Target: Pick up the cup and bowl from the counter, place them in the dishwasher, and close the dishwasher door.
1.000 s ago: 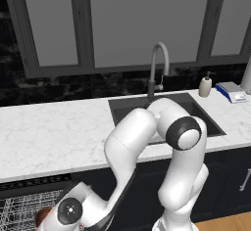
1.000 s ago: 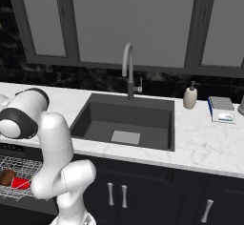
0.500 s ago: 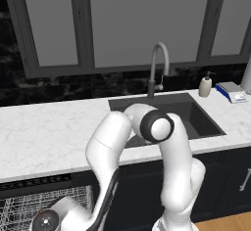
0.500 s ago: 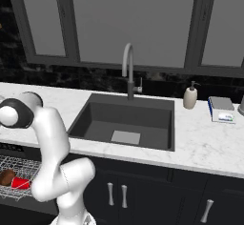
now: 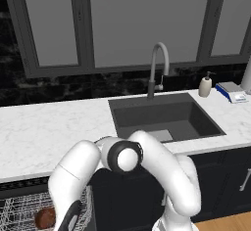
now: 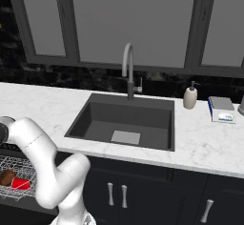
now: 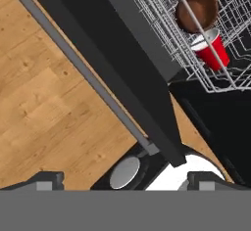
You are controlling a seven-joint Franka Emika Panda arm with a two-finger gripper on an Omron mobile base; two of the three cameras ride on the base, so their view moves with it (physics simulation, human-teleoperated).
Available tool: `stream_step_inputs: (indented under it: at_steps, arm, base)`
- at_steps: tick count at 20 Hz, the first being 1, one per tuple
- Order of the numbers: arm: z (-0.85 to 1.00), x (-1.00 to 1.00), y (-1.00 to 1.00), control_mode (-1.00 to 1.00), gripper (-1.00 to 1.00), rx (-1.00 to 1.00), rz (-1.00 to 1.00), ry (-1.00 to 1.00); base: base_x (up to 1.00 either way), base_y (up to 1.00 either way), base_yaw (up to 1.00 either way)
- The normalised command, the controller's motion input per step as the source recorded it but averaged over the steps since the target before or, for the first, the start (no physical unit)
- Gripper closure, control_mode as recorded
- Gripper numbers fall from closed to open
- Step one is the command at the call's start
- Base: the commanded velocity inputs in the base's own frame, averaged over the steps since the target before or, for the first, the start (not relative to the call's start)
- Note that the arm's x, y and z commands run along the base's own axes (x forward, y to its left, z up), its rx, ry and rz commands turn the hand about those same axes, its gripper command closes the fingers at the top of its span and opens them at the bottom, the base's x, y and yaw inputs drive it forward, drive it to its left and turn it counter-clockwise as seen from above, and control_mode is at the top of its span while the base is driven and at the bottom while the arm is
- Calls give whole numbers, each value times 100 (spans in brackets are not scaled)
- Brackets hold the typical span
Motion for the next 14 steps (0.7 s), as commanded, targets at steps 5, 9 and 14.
stream_step_inputs:
  at_steps: [5, 9, 14]
  arm:
    - [-45, -10, 0, -100, -100, -7, 26, -8]
    - [-6, -11, -28, -100, -100, 1, -5, 6]
    - [-51, -2, -39, -100, -100, 2, 5, -1]
  base:
    - [0, 0, 0]
    - [0, 0, 0]
    - [0, 0, 0]
